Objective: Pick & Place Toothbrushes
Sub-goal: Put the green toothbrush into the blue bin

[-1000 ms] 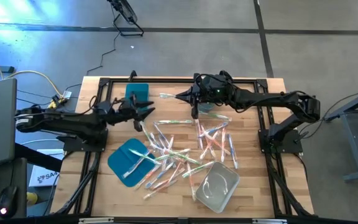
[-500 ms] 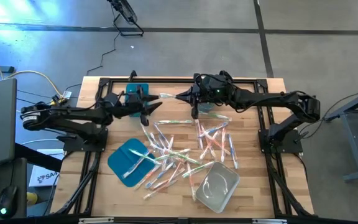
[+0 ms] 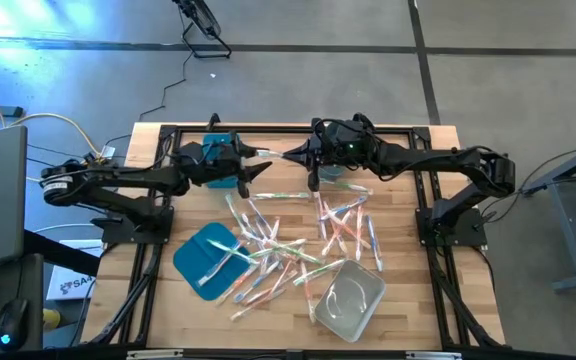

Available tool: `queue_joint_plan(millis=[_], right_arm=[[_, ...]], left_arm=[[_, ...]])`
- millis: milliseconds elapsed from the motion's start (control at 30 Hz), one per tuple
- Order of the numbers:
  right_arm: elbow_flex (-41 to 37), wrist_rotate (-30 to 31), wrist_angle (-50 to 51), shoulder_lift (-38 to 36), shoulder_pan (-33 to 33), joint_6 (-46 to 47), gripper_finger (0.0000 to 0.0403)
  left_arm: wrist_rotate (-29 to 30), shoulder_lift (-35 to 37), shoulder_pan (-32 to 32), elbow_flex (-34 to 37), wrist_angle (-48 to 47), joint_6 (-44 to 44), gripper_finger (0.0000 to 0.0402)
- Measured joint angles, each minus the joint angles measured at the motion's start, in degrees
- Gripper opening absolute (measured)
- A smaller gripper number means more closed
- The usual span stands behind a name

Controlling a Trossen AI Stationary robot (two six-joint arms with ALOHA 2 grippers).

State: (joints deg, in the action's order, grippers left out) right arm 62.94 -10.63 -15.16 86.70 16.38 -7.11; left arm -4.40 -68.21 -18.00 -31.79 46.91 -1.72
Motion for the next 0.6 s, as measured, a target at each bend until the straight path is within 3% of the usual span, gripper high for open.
queue_joint_plan(millis=[200,600], right_arm=[[0.0,0.2,1.2,0.0,0.0,0.0,0.0004],[0.0,0.2,1.6,0.0,0.0,0.0,0.0004]], left_arm=[[-2.5,-2.0,0.0,-2.8,0.2,-0.8,0.0205],[-2.6,-2.0,0.0,-2.9,1.0,-1.5,0.0207]])
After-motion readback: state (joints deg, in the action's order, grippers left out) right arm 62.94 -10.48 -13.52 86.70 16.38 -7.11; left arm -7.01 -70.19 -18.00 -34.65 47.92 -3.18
